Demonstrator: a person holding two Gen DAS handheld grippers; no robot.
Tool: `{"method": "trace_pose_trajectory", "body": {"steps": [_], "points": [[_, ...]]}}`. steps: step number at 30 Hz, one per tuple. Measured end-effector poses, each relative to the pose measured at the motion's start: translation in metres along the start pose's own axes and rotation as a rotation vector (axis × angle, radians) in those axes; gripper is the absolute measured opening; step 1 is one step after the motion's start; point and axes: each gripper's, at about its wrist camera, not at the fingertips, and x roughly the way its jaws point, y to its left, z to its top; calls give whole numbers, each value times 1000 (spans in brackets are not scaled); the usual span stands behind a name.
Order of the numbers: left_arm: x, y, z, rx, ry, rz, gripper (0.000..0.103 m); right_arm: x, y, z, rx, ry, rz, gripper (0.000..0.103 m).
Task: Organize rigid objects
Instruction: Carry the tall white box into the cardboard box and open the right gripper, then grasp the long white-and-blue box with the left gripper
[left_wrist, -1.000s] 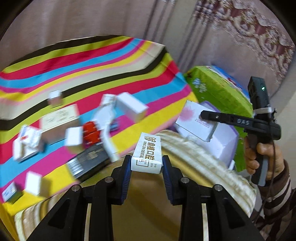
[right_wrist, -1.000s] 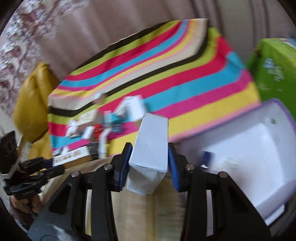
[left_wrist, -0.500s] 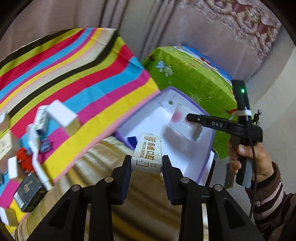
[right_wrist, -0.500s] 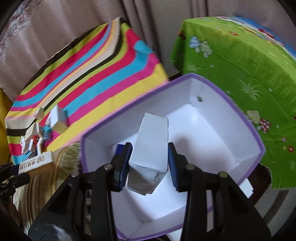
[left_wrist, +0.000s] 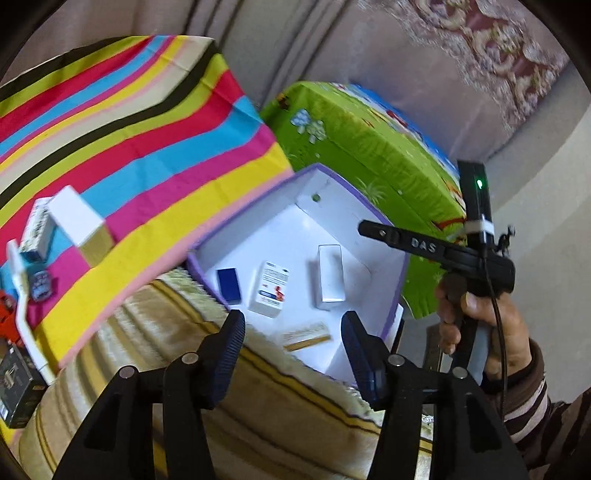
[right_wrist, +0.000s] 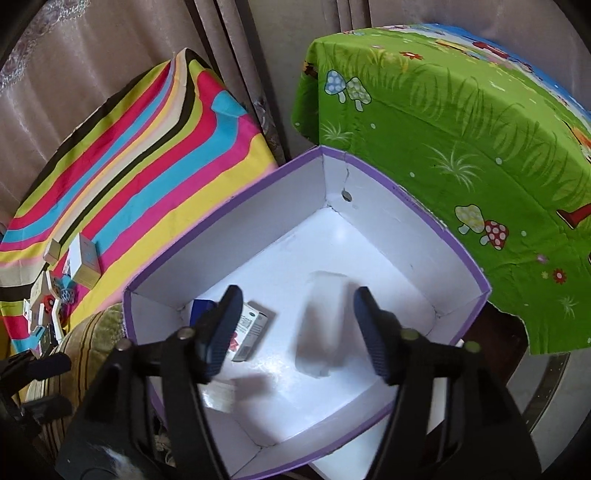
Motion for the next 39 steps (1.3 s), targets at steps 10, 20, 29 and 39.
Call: {"method": "trace_pose_trajectory", "body": {"steps": [10,20,29,39], "points": [[-43,53,-7,-144,-117,75,55,-2,30,-2,-24,2,77,71],[-123,137,-56,-366,-268,254,55,-2,113,-15,-164,47,216,73],[-197,213,-137,-638,-333,501,63,-7,198,-39,-355,91,310,76],[-237,253,-204,-838,-327,666,76,10,277,-48,-505,171,366,79]]}}
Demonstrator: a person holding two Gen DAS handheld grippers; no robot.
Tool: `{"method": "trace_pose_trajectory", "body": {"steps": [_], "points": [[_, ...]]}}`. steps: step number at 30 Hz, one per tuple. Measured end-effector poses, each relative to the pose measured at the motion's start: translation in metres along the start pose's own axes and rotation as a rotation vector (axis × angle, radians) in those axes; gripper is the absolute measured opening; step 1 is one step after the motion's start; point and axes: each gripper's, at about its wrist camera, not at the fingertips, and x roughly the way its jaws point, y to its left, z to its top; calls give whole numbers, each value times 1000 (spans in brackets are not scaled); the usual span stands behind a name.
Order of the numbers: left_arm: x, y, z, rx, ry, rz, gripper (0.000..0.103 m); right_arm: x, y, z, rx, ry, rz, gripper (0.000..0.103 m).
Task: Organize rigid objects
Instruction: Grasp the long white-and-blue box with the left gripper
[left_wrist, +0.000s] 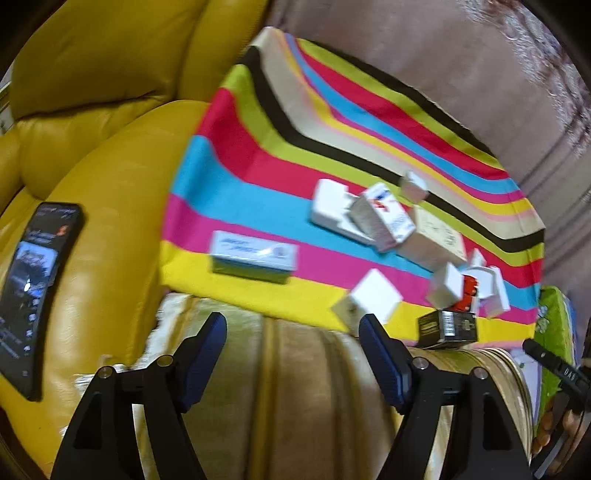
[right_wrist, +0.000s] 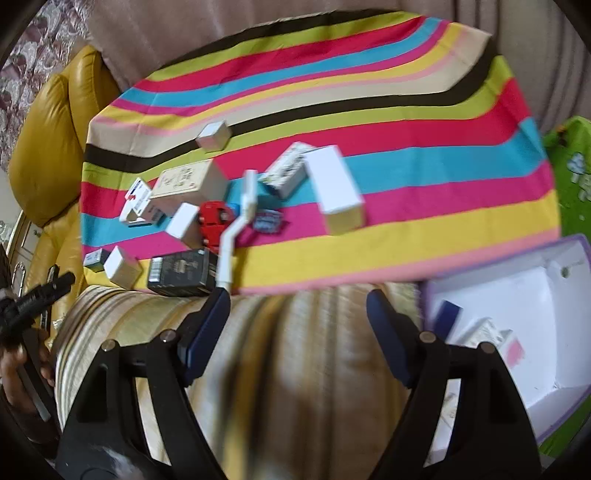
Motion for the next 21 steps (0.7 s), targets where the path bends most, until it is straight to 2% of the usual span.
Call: {"method": "trace_pose_trajectory", "body": {"steps": [4,6,12,17,21], "points": [[1,2,8,17,0,43,84,14,26,20,-46,1,6,79],[8,1,13,39,20,52,84,16,37,26,-51,-16,28,79],[36,5,37,57,81,108,87,27,58,18,-136,-17,-1,81],[55,11,39,45,141,119,87,33,61,18,-157,-10,-11,81],[59,4,42,81,129,166,89,40,67,16,-183,13,-7,81]]}}
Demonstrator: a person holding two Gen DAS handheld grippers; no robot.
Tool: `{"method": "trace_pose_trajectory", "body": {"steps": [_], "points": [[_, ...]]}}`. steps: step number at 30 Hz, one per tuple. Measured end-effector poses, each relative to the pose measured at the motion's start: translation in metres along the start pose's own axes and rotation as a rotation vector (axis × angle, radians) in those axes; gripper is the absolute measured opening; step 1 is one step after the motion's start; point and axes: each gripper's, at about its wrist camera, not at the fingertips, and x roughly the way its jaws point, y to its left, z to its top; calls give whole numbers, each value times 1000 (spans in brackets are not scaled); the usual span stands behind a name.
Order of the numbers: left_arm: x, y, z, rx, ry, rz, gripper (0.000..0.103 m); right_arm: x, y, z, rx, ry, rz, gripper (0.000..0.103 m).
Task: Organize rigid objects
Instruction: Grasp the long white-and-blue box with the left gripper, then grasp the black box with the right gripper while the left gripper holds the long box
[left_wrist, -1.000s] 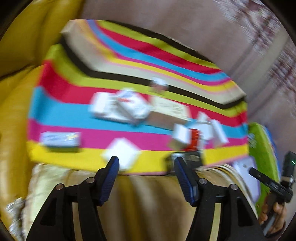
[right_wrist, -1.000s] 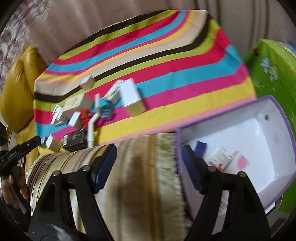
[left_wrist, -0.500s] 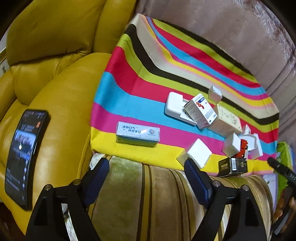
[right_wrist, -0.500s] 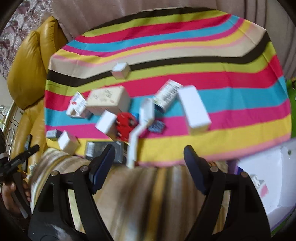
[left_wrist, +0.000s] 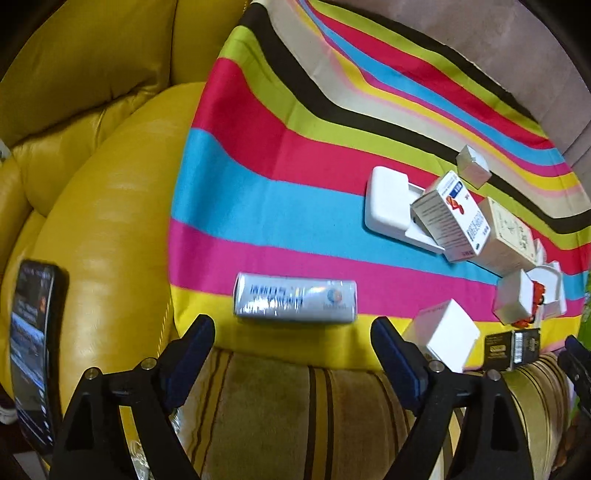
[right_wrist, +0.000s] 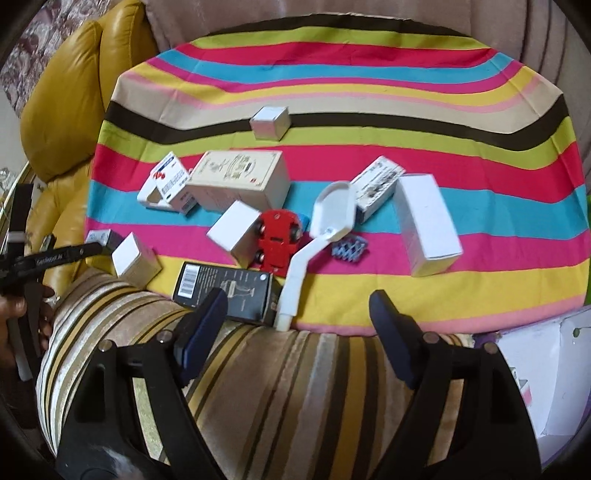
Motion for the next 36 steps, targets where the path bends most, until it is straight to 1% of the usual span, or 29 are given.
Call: {"method": "trace_pose_trajectory", "body": {"steps": [4,7,10,11,12,13,15,22,25,30,32,36], "points": [[9,-5,3,8,14,23,90,5,9,0,-24,23,36,81],[20,-6,2,13,26,44,89,6,18,0,-54,26,28,81],[29,-5,-2,17,37,47,89,10,33,-1,-95,29,30,81],[30,-5,-3,20,31,54,88,10,37,-3,-106,25,20,82],[29,-5,-4,22,25,61,85,10,39,-4,-114,23,11,82],[26,-6,-5,24,15,70,78,9,43,-5,-128,19,0,82],[23,-6,-9,25,3,78,74,9,47,-6,-142,16,-9,82],[10,-7,-23,22,-42,71,73,11,48,0,-92,34,-14,82],[3,-5,-23,12,-70,66,73,18,55,4,-90,51,-19,83],[0,-5,-29,18,-86,62,73,34,68,9,-92,88,-46,83],[8,-13,-21,27,-88,65,73,35,70,11,-90,86,-60,83],[11,-7,-13,27,-92,60,73,38,75,15,-84,86,-72,85]]}}
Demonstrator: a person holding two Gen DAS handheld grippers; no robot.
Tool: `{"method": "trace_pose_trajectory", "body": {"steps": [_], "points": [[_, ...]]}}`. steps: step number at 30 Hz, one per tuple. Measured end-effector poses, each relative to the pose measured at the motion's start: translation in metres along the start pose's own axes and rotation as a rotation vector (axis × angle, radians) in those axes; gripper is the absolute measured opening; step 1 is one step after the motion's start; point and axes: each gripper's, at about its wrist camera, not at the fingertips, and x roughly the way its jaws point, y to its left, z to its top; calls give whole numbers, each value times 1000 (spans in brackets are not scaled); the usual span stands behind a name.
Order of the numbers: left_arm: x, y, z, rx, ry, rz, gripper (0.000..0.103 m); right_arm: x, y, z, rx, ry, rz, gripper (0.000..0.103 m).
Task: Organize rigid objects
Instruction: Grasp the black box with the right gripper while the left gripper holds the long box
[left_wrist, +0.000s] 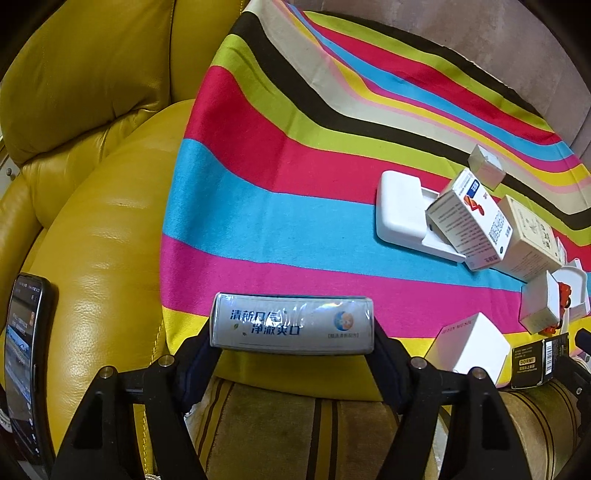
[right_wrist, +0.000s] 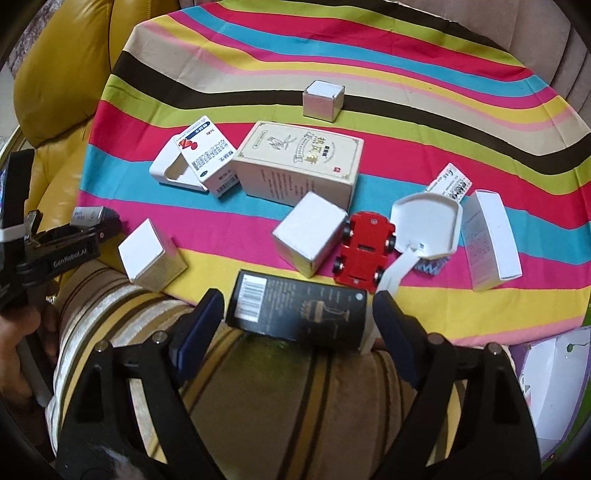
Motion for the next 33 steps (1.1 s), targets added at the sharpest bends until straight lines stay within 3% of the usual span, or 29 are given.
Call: {"method": "trace_pose_trajectory", "body": {"steps": [15,21,33], "points": [[6,0,6,0,4,-5,73,16,13,3,-53,40,-34,92],[6,0,6,-4,10,-10,73,9,2,1,3,9,-30,93],[5,-2,5,0,5,-10,73,25,6,1,-12,72,-26,93]]}}
